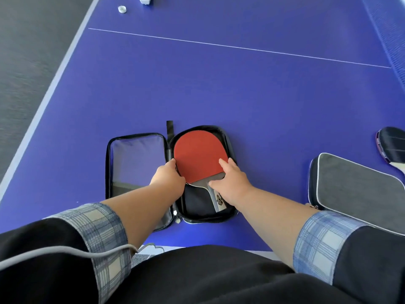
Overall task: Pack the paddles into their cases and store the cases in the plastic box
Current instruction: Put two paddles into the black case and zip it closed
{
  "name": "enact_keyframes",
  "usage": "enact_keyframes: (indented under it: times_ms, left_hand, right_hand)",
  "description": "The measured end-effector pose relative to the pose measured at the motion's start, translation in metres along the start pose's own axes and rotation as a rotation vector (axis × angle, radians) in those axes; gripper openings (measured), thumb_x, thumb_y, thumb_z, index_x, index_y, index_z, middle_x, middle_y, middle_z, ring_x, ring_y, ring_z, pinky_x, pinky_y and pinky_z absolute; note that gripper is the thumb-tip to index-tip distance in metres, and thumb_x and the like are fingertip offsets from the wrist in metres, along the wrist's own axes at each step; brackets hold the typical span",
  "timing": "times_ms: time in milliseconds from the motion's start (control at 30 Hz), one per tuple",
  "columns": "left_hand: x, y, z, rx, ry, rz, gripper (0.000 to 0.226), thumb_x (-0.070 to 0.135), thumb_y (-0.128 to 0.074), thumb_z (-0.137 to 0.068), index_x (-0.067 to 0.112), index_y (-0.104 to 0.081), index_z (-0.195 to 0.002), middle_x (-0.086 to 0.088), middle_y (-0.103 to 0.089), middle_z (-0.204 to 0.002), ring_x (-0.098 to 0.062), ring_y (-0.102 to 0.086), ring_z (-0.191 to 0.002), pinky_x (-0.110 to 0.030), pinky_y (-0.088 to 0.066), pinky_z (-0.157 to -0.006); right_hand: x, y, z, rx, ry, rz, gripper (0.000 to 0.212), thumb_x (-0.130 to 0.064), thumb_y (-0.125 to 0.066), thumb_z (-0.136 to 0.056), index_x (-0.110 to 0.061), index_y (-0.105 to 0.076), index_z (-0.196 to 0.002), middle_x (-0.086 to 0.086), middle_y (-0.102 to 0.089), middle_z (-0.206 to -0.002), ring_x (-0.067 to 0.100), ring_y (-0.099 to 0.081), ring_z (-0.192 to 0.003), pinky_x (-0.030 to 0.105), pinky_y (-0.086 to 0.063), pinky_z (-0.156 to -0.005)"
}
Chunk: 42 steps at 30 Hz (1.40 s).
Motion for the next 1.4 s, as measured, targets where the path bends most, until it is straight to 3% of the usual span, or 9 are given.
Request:
enact_keyframes:
  times_ms: [233, 400, 467, 567, 700, 833, 967, 1333, 1400]
  left_hand:
    - [0.013, 0.002, 0.009, 0.028, 0.081, -0.045, 0.025, 0.017, -0.054, -0.085, 0.012, -0.050, -0.109, -0.014, -0.055, -0.114, -0.031, -0.061, -0.079, -0.039, -0.056, -0.069]
    - [0.078, -0.008, 0.026, 0.057, -0.054, -0.005, 0.069, 0.025, -0.056, -0.088, 0.029, -0.030, -0.151, -0.005, -0.028, -0.151, -0.030, -0.064, -0.097, -0.040, -0.057, -0.076]
    - [0.112, -0.017, 0.031, 0.016, -0.180, -0.033, 0.068, 0.031, -0.057, -0.089, 0.031, -0.030, -0.151, -0.003, -0.030, -0.152, -0.028, -0.065, -0.095, -0.032, -0.054, -0.069]
    - [0.160, -0.035, 0.035, -0.014, -0.305, -0.100, 0.066, 0.035, -0.059, -0.091, 0.028, -0.033, -0.151, -0.005, -0.036, -0.149, -0.019, -0.060, -0.103, -0.025, -0.040, -0.082]
    - [0.215, -0.083, 0.036, -0.045, -0.363, -0.095, 0.060, 0.037, -0.060, -0.091, 0.029, -0.039, -0.147, -0.002, -0.042, -0.144, -0.001, -0.050, -0.068, -0.022, -0.045, -0.062]
    - [0.286, -0.154, 0.044, -0.053, -0.398, -0.016, 0.053, 0.037, -0.059, -0.092, 0.030, -0.044, -0.143, 0.006, -0.049, -0.139, -0.009, -0.056, -0.097, -0.033, -0.055, -0.069]
    - [0.367, -0.235, 0.058, -0.095, -0.403, 0.094, 0.047, 0.033, -0.056, -0.095, 0.031, -0.046, -0.141, 0.010, -0.055, -0.135, -0.014, -0.058, -0.113, -0.030, -0.049, -0.068]
    - [0.480, -0.372, 0.040, -0.233, -0.188, -0.033, 0.055, 0.022, -0.047, -0.096, 0.025, -0.037, -0.150, 0.003, -0.049, -0.147, -0.006, -0.056, -0.079, -0.021, -0.043, -0.060]
    - [0.493, -0.384, 0.031, -0.273, -0.158, -0.073, 0.055, 0.020, -0.046, -0.097, 0.022, -0.034, -0.151, 0.000, -0.047, -0.149, -0.016, -0.060, -0.091, -0.026, -0.047, -0.071]
  right_hand:
    - [-0.003, 0.010, 0.007, -0.051, 0.045, 0.125, 0.086, -0.030, -0.071, -0.091, -0.024, -0.020, -0.160, 0.002, 0.000, -0.169, 0.032, -0.018, -0.150, 0.043, -0.031, -0.114]
    - [0.009, 0.063, 0.026, 0.069, 0.077, 0.034, 0.075, -0.040, -0.064, -0.092, -0.026, -0.028, -0.157, 0.001, -0.010, -0.168, 0.027, -0.014, -0.152, 0.045, -0.032, -0.115]
    - [0.023, 0.092, 0.031, 0.147, 0.048, 0.012, 0.072, -0.043, -0.062, -0.093, -0.025, -0.031, -0.155, 0.000, -0.015, -0.167, 0.025, -0.018, -0.151, 0.045, -0.039, -0.111]
    - [0.058, 0.140, 0.035, 0.306, -0.006, -0.069, 0.066, -0.044, -0.063, -0.093, -0.021, -0.041, -0.151, 0.001, -0.029, -0.162, 0.024, -0.032, -0.144, 0.040, -0.040, -0.109]
    - [0.125, 0.201, 0.038, 0.483, -0.060, -0.258, 0.053, -0.035, -0.065, -0.094, -0.015, -0.052, -0.141, 0.003, -0.049, -0.142, 0.023, -0.048, -0.131, 0.039, -0.041, -0.109]
    - [0.210, 0.261, 0.040, 0.575, -0.108, -0.280, 0.047, -0.034, -0.064, -0.094, -0.018, -0.057, -0.137, 0.002, -0.053, -0.137, 0.024, -0.052, -0.126, 0.039, -0.042, -0.107]
    - [0.298, 0.325, 0.037, 0.602, -0.137, -0.265, 0.046, -0.035, -0.063, -0.094, -0.019, -0.057, -0.137, 0.002, -0.052, -0.141, 0.023, -0.054, -0.120, 0.035, -0.043, -0.104]
    - [0.454, 0.414, 0.002, 0.460, -0.364, -0.426, 0.050, -0.022, -0.049, -0.096, -0.020, -0.048, -0.147, 0.006, -0.046, -0.149, 0.030, -0.051, -0.129, 0.045, -0.047, -0.105]
    - [0.464, 0.424, -0.009, 0.426, -0.359, -0.443, 0.054, -0.019, -0.045, -0.097, -0.020, -0.043, -0.150, 0.005, -0.043, -0.154, 0.029, -0.049, -0.132, 0.045, -0.045, -0.107]
Point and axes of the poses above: each hand's wrist, its own z-axis away from the middle knuckle, its own y-axis out of the back of the hand, x = y × z, the point moved 2 cm from there along -z, towards the middle knuckle
